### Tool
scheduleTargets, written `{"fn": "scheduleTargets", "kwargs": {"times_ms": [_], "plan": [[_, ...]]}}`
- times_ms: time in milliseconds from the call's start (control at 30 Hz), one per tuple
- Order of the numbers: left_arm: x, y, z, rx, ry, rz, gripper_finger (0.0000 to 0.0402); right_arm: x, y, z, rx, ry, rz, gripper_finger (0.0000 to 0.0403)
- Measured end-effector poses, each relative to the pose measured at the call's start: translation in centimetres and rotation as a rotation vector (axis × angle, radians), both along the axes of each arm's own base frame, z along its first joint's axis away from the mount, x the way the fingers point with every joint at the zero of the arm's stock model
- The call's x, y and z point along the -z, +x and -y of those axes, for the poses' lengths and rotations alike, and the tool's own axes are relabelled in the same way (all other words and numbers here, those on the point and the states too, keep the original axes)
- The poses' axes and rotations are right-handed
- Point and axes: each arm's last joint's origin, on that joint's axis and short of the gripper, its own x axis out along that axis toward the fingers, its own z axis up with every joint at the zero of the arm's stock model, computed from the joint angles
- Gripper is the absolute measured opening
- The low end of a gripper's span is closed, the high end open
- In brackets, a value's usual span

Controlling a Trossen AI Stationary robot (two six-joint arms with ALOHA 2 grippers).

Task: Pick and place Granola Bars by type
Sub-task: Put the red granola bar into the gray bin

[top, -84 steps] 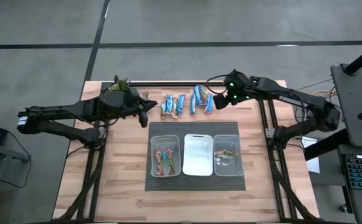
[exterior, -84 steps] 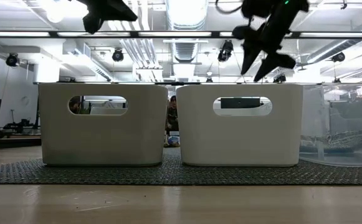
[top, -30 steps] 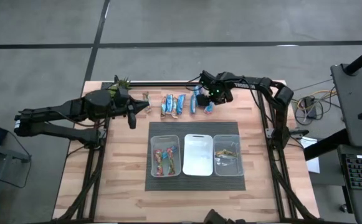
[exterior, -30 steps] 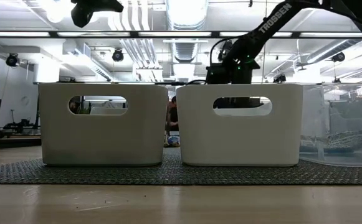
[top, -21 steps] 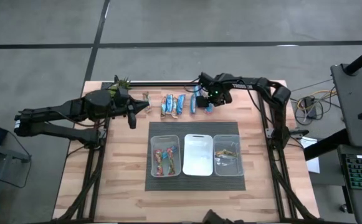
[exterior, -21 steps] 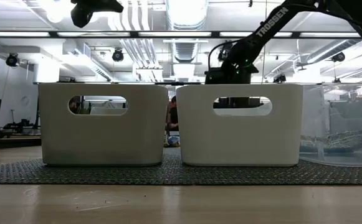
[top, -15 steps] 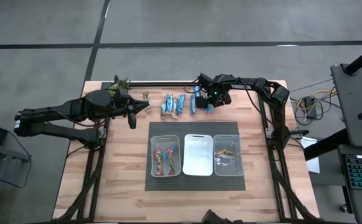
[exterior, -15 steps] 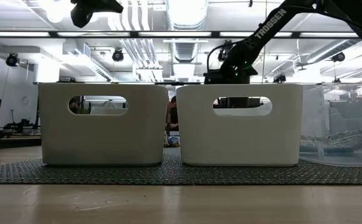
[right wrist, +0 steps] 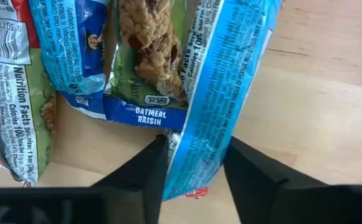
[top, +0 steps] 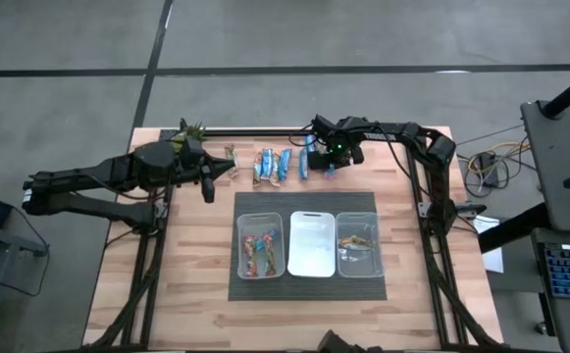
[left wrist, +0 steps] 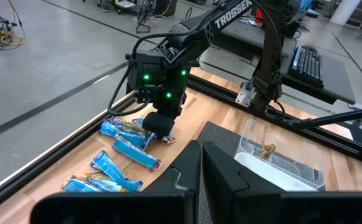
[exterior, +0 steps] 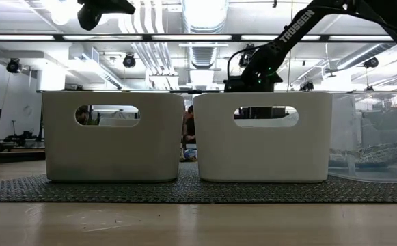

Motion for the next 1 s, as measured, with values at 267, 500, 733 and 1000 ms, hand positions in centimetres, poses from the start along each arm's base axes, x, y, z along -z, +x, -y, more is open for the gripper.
{"fn": "scheduleTargets", "kwargs": {"times_ms": [267,500,733,1000], "plan": [[0.0,0.0,0.0,-0.004,-0.012,0.005,0.0,-0.1,0.0,0.0,-0.011,-0.003,0.002,0.005],[0.0,0.0,0.0,-0.004,-0.013,0.005,0.0,-0.8,-0.6,-0.4,-0.034,0.012,-0.03,0.0035],[0.0,0.0,0.0,-0.004,-0.013,0.006,0.0,-4.1,-2.0,-1.2,-0.056,-0.03,-0.052,0.0034],[0.0,0.0,0.0,-0.004,-0.013,0.006,0.0,-10.4,-3.0,-4.2,-0.156,-0.147,0.081,0.0034]]}}
